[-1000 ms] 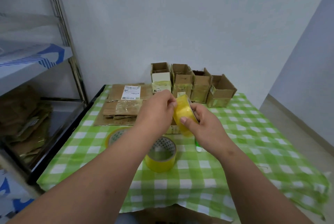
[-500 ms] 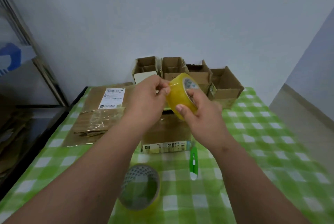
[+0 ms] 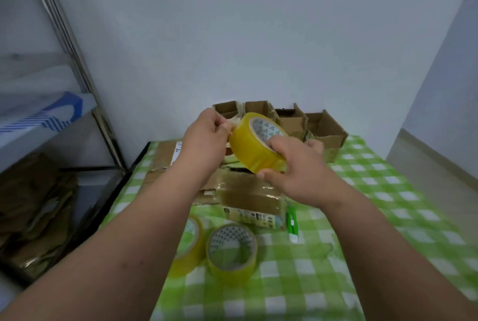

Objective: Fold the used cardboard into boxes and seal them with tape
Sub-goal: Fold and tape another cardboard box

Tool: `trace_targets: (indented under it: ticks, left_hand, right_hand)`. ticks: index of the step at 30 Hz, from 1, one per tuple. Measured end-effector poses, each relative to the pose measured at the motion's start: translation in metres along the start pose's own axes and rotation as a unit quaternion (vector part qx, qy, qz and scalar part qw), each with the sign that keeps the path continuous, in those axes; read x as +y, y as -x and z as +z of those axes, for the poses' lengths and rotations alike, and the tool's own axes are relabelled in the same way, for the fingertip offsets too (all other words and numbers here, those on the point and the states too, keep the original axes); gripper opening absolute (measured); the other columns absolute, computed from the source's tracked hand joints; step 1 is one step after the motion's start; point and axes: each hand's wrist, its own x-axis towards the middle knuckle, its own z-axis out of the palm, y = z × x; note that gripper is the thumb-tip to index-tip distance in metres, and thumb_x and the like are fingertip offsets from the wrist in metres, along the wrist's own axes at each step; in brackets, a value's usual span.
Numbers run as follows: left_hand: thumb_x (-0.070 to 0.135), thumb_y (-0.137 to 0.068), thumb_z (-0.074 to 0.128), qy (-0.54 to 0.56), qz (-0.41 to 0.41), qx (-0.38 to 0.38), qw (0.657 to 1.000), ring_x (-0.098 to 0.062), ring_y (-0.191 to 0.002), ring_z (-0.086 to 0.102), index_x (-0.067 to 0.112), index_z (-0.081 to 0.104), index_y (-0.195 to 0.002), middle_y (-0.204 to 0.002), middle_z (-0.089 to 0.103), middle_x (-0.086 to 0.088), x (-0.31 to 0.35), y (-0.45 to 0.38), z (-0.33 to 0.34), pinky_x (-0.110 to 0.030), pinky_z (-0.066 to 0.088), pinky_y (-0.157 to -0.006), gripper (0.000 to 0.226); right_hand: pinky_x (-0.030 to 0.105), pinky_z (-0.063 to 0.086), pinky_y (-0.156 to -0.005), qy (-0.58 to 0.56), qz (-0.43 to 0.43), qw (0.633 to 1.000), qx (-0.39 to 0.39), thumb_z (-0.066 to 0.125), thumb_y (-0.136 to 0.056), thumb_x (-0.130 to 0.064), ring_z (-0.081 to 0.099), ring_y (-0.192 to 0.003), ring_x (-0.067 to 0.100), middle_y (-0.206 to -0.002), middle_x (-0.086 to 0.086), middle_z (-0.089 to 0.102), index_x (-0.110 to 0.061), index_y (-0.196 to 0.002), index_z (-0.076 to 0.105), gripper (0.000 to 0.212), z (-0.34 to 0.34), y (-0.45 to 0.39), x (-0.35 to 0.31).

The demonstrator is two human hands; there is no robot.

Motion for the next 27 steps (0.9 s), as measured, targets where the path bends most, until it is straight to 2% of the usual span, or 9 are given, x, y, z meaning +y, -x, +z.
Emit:
trace_targets:
  ticks: [5, 8, 11, 13, 15, 18, 21, 24, 27]
  left_hand:
    - [0.011, -0.1, 0.048, 0.125, -0.063, 0.014, 0.99, -0.016, -0.087, 0.068, 0.012, 0.054, -0.087, -0.102, 0.068, -0.007, 0.001, 0.022, -0.019, -0.036, 0.061, -0.076, 0.014]
    - [0.008, -0.101, 0.046, 0.156, -0.101, 0.014, 0.982, -0.019, -0.085, 0.066, 0.009, 0.054, -0.088, -0.097, 0.068, -0.009, -0.004, 0.034, -0.024, -0.032, 0.061, -0.072, 0.015]
    - [0.007, -0.102, 0.046, 0.18, -0.124, 0.016, 0.976, -0.016, -0.074, 0.06, 0.008, 0.053, -0.09, -0.082, 0.062, -0.007, -0.008, 0.04, -0.03, -0.034, 0.061, -0.07, 0.014]
    - [0.008, -0.101, 0.048, 0.186, -0.132, 0.017, 0.974, -0.016, -0.072, 0.058, 0.009, 0.053, -0.087, -0.082, 0.06, -0.008, -0.01, 0.038, -0.034, -0.034, 0.06, -0.068, 0.015]
    - [0.008, -0.101, 0.049, 0.185, -0.138, 0.013, 0.973, -0.016, -0.073, 0.058, 0.01, 0.054, -0.086, -0.083, 0.06, -0.008, -0.01, 0.035, -0.038, -0.033, 0.058, -0.065, 0.016]
    - [0.006, -0.1, 0.049, 0.181, -0.145, -0.006, 0.973, -0.015, -0.071, 0.056, 0.01, 0.054, -0.085, -0.08, 0.059, -0.007, -0.009, 0.027, -0.037, -0.035, 0.059, -0.066, 0.017]
    - [0.005, -0.101, 0.048, 0.182, -0.157, -0.022, 0.97, -0.015, -0.067, 0.054, 0.011, 0.054, -0.084, -0.077, 0.058, -0.006, -0.01, 0.018, -0.028, -0.035, 0.058, -0.068, 0.018]
    - [0.005, -0.101, 0.048, 0.176, -0.174, -0.026, 0.969, -0.014, -0.064, 0.051, 0.012, 0.053, -0.082, -0.075, 0.056, -0.005, -0.016, 0.008, -0.017, -0.034, 0.058, -0.066, 0.021]
    - [0.005, -0.101, 0.049, 0.168, -0.186, -0.022, 0.968, -0.013, -0.062, 0.049, 0.012, 0.053, -0.082, -0.075, 0.056, -0.005, -0.023, -0.004, -0.008, -0.034, 0.056, -0.063, 0.02]
  right_hand:
    - [0.033, 0.017, -0.096, 0.047, -0.001, 0.999, 0.019, 0.063, -0.089, -0.052, 0.026, -0.091, 0.003, -0.097, -0.018, 0.049, -0.035, -0.11, 0.052, 0.029, -0.018, 0.015, -0.015]
    - [0.034, 0.02, -0.094, 0.018, 0.018, 1.0, -0.004, 0.057, -0.079, -0.071, 0.035, -0.107, 0.019, -0.095, -0.015, 0.056, -0.043, -0.102, 0.047, 0.038, -0.02, 0.022, -0.016]
    - [0.035, 0.027, -0.093, -0.013, 0.041, 0.999, -0.02, 0.062, -0.079, -0.068, 0.037, -0.109, 0.027, -0.087, -0.015, 0.059, -0.04, -0.092, 0.051, 0.033, -0.023, 0.025, -0.02]
    - [0.035, 0.035, -0.088, -0.025, 0.057, 0.998, -0.008, 0.065, -0.077, -0.068, 0.043, -0.102, 0.024, -0.077, -0.013, 0.061, -0.037, -0.079, 0.053, 0.033, -0.029, 0.026, -0.019]
    - [0.031, 0.041, -0.072, -0.064, 0.078, 0.995, 0.017, 0.07, -0.074, -0.064, 0.052, -0.086, 0.02, -0.068, -0.01, 0.06, -0.033, -0.072, 0.057, 0.034, -0.037, 0.027, -0.012]
    - [0.028, 0.041, -0.059, -0.132, 0.094, 0.987, 0.004, 0.073, -0.08, -0.05, 0.052, -0.061, 0.01, -0.063, -0.007, 0.057, -0.023, -0.073, 0.063, 0.03, -0.052, 0.027, -0.005]
    - [0.028, 0.044, -0.066, -0.181, 0.101, 0.977, -0.045, 0.073, -0.082, -0.05, 0.058, -0.067, 0.01, -0.072, -0.001, 0.065, -0.019, -0.081, 0.07, 0.031, -0.061, 0.025, 0.006]
    - [0.031, 0.048, -0.072, -0.23, 0.126, 0.963, -0.061, 0.068, -0.072, -0.049, 0.064, -0.074, 0.014, -0.078, 0.0, 0.071, -0.018, -0.084, 0.072, 0.033, -0.065, 0.02, 0.025]
    - [0.031, 0.05, -0.069, -0.221, 0.153, 0.96, -0.074, 0.075, -0.084, -0.037, 0.066, -0.076, 0.019, -0.081, 0.001, 0.071, -0.019, -0.085, 0.072, 0.019, -0.063, 0.014, 0.042]
